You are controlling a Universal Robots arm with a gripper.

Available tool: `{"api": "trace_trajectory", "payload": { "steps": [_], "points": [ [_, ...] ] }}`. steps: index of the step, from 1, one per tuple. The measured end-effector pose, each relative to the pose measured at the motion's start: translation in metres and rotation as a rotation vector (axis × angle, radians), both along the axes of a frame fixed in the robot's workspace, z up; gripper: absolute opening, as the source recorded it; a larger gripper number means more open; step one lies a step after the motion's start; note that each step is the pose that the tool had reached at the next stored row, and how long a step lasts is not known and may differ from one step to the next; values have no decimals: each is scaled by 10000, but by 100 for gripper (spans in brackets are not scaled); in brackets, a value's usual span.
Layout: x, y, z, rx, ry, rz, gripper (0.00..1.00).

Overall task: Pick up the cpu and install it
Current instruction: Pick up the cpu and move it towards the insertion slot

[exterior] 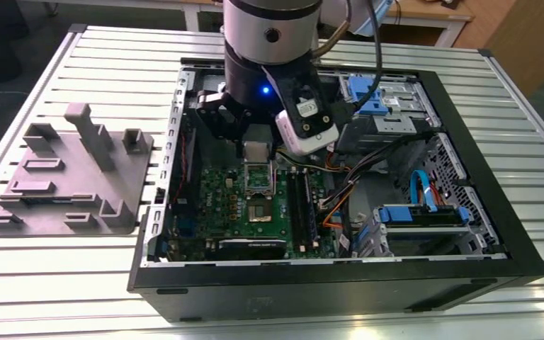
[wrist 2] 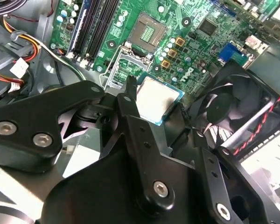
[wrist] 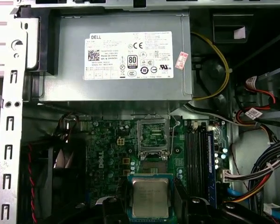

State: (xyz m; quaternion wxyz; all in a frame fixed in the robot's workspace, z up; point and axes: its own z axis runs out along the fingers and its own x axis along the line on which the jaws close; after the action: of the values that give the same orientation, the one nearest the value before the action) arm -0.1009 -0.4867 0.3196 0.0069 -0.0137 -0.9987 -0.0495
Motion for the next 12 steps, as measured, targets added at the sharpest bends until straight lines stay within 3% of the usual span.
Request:
{"api": "trace_trajectory", "payload": {
  "steps": [9, 12],
  "points": [
    [0, -20, -163, 1, -1, 0, 47],
    [34, -20, -205, 0, 4, 1, 47]
  ]
}}
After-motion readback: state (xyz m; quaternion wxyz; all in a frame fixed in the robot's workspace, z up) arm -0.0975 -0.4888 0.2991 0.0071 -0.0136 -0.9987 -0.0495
